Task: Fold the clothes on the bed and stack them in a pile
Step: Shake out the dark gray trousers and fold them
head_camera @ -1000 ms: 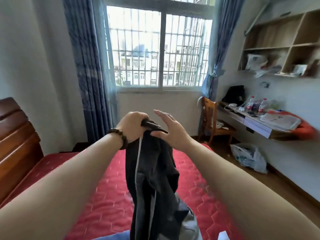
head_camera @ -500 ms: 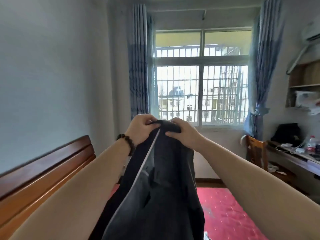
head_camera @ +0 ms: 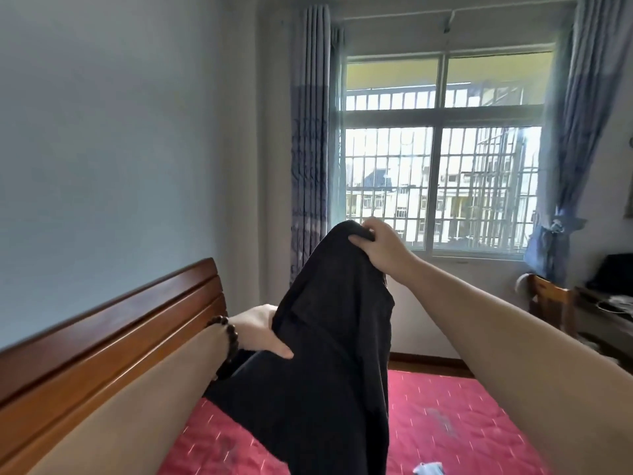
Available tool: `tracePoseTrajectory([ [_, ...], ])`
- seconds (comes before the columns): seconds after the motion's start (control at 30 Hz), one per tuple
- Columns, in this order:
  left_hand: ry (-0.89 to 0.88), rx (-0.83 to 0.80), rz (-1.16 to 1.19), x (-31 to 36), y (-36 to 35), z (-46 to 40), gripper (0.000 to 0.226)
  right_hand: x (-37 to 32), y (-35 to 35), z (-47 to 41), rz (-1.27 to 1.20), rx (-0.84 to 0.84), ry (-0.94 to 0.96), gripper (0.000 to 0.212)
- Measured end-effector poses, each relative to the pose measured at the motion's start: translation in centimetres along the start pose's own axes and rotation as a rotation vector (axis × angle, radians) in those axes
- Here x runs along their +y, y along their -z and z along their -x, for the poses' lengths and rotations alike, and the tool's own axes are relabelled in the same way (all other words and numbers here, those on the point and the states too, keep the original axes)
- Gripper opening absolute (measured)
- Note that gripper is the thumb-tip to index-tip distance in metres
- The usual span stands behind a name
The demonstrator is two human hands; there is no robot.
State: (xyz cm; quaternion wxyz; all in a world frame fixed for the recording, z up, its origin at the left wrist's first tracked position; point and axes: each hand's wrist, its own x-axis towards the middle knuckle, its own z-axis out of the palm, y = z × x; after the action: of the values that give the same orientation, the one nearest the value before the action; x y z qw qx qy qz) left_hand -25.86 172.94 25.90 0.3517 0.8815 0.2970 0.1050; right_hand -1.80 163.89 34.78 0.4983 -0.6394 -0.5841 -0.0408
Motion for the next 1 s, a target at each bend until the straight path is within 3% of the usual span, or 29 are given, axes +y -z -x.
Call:
tracePoseTrajectory([
  [0.17,0.147,0.043,-0.215,-5.7,-1.0,0.4,0.013,0.9,0.6,0.0,0.05,0.074,-0.02,0.006],
  [0.27,0.159,0.143,-0.144,-7.6,0.0,0.7,0.006,2.4,2.0,0.0,0.077,0.1,-0.101,0.027],
  [0.47,0.049,0.402,0.01,-8.3,3.0,0.3,0.006,5.2,4.0,1.5,0.034,0.167,-0.199,0.022],
  [0.57,0.014,0.527,0.156,-8.6,4.1,0.0,0.012,6.1,5.4,2.3,-0.016,0.157,-0.195,0.014],
  [0.7,-0.047,0.639,0.533,-8.8,4.6,-0.2,0.018,6.9,7.0,3.4,-0.157,0.091,-0.231,0.015],
  [0.83,-0.14,0.656,0.844,-8.1,4.5,0.1,0.014,7.4,7.5,4.7,-0.335,0.061,-0.257,0.014],
  [1.0,-0.141,0.637,0.976,-8.0,4.3,0.2,0.013,8.6,6.5,6.0,-0.49,0.093,-0.341,0.013],
])
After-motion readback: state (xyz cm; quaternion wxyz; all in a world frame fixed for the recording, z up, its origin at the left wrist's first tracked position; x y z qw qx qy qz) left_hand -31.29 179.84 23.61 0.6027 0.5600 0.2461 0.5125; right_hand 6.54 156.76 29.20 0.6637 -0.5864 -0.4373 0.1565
